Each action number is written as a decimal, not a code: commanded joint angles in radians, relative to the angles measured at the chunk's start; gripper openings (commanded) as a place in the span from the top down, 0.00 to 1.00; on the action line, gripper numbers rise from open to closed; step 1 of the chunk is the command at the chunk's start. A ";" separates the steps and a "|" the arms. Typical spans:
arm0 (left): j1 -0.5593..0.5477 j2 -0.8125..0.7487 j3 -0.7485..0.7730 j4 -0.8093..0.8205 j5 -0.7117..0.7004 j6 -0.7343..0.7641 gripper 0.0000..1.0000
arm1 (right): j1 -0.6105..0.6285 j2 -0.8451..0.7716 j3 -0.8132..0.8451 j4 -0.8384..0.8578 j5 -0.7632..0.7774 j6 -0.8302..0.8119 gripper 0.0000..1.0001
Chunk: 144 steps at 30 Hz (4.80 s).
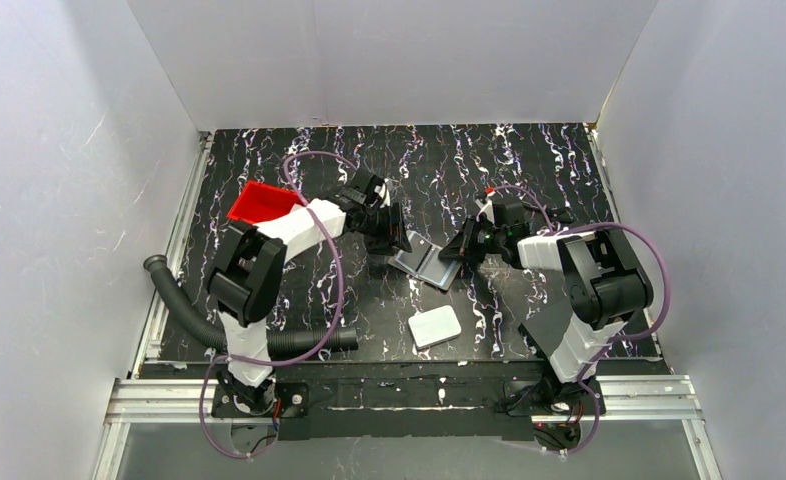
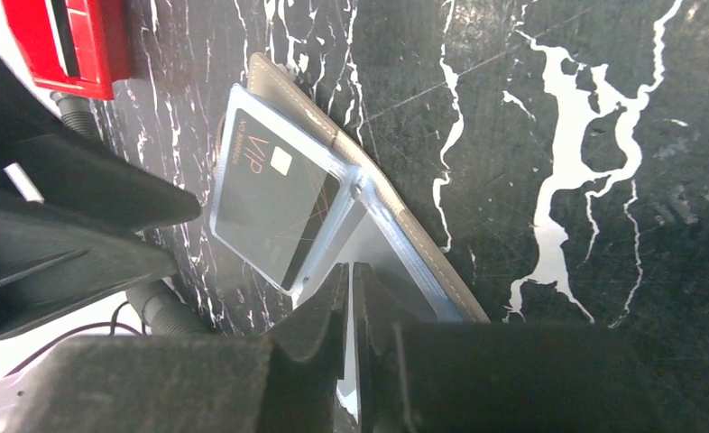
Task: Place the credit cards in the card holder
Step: Turn over the card slot in the card holder.
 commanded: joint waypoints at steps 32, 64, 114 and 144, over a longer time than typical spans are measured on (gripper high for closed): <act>-0.108 0.043 0.099 -0.031 -0.026 0.013 0.54 | 0.001 -0.059 0.003 0.007 -0.035 -0.011 0.80; -0.195 0.169 0.317 -0.241 -0.171 0.119 0.44 | 0.002 -0.054 0.004 0.013 -0.048 -0.013 0.81; -0.117 0.084 0.093 -0.122 -0.182 0.052 0.77 | 0.015 -0.005 -0.028 0.114 -0.079 0.081 0.59; -0.096 0.001 0.041 -0.070 -0.126 0.038 0.73 | 0.100 0.049 0.044 0.244 -0.084 0.205 0.54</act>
